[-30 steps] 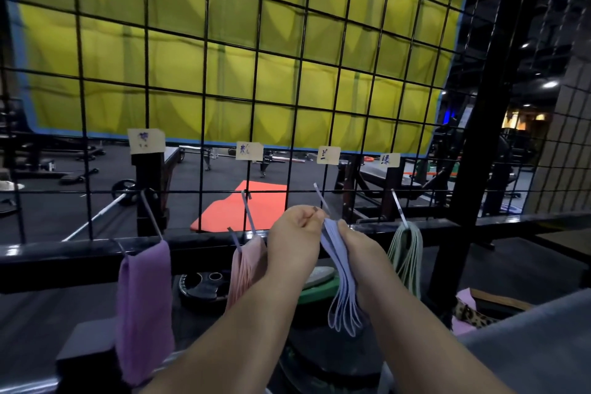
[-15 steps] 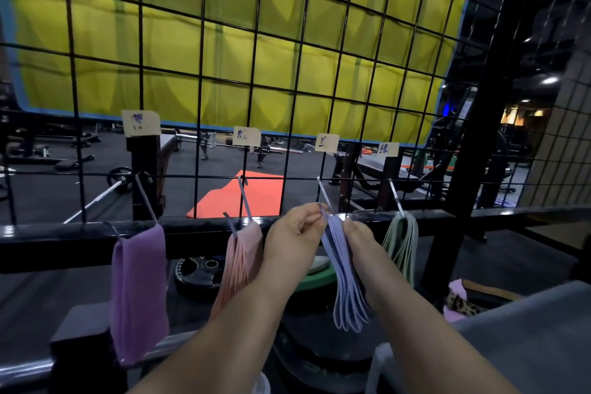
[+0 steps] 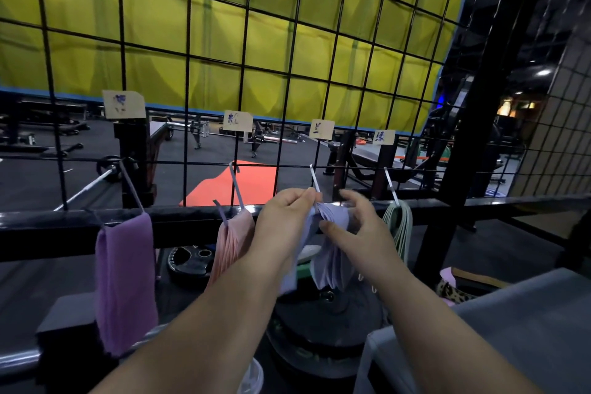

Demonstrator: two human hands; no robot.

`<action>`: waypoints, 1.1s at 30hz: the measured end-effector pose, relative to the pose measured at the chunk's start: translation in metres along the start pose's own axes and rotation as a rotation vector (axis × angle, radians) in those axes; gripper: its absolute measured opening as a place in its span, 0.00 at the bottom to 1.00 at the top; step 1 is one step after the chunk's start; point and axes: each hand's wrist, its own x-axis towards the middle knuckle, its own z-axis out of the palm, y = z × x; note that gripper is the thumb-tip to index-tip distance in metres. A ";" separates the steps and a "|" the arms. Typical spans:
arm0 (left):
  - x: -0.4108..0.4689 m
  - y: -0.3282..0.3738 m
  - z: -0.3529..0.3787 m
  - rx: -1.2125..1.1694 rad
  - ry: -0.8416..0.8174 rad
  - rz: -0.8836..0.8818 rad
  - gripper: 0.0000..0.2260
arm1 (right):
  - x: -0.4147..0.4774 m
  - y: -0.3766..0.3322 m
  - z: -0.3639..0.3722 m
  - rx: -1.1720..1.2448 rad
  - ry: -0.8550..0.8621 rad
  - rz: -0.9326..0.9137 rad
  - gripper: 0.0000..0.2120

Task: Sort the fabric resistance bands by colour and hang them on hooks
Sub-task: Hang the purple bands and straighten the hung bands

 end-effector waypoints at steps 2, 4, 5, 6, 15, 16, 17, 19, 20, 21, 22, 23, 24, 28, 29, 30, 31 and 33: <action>0.001 -0.001 -0.001 -0.004 0.004 -0.005 0.09 | 0.000 0.000 0.001 -0.007 0.009 -0.050 0.22; 0.001 -0.002 -0.001 -0.003 0.009 0.001 0.09 | -0.001 -0.001 0.002 -0.052 0.014 -0.079 0.17; 0.002 -0.003 -0.001 -0.003 0.010 0.006 0.09 | 0.000 -0.001 0.003 -0.077 0.013 -0.090 0.15; 0.002 -0.003 -0.001 -0.003 0.009 0.013 0.08 | 0.000 -0.002 0.004 -0.101 0.008 -0.105 0.14; 0.000 -0.011 -0.009 0.005 -0.099 0.049 0.06 | 0.010 -0.002 0.005 -0.180 0.063 -0.155 0.09; 0.000 -0.011 -0.010 0.006 -0.101 0.056 0.07 | 0.011 -0.002 0.005 -0.185 0.078 -0.186 0.10; 0.000 -0.010 -0.010 0.010 -0.105 0.066 0.07 | 0.012 -0.001 0.004 -0.201 0.089 -0.218 0.10; -0.001 -0.008 -0.010 0.002 -0.118 0.075 0.07 | 0.013 -0.002 0.003 -0.242 0.099 -0.275 0.12; -0.002 -0.008 -0.010 -0.002 -0.119 0.077 0.07 | 0.013 -0.002 0.002 -0.258 0.100 -0.308 0.12; -0.002 -0.008 -0.010 0.001 -0.114 0.079 0.07 | 0.013 -0.001 0.001 -0.271 0.099 -0.337 0.11; -0.002 -0.008 -0.010 0.010 -0.112 0.084 0.07 | 0.013 -0.001 0.001 -0.281 0.098 -0.357 0.11; -0.002 -0.009 -0.011 0.021 -0.116 0.091 0.08 | 0.014 -0.001 0.000 -0.291 0.098 -0.370 0.10; -0.002 -0.010 -0.011 0.030 -0.126 0.098 0.08 | 0.014 0.000 0.000 -0.298 0.097 -0.376 0.09; -0.003 -0.012 -0.012 0.073 -0.127 0.138 0.11 | 0.018 -0.001 -0.005 -0.352 0.048 -0.396 0.07; -0.003 -0.012 -0.012 0.090 -0.122 0.155 0.11 | 0.018 -0.001 -0.006 -0.368 0.032 -0.397 0.07; -0.004 -0.011 -0.012 0.114 -0.116 0.177 0.11 | 0.018 -0.002 -0.008 -0.381 0.022 -0.396 0.07; -0.004 -0.011 -0.012 0.144 -0.111 0.204 0.11 | 0.018 -0.002 -0.008 -0.398 0.020 -0.400 0.08; -0.006 -0.012 -0.011 0.198 -0.107 0.255 0.12 | 0.018 -0.002 -0.009 -0.444 0.026 -0.422 0.08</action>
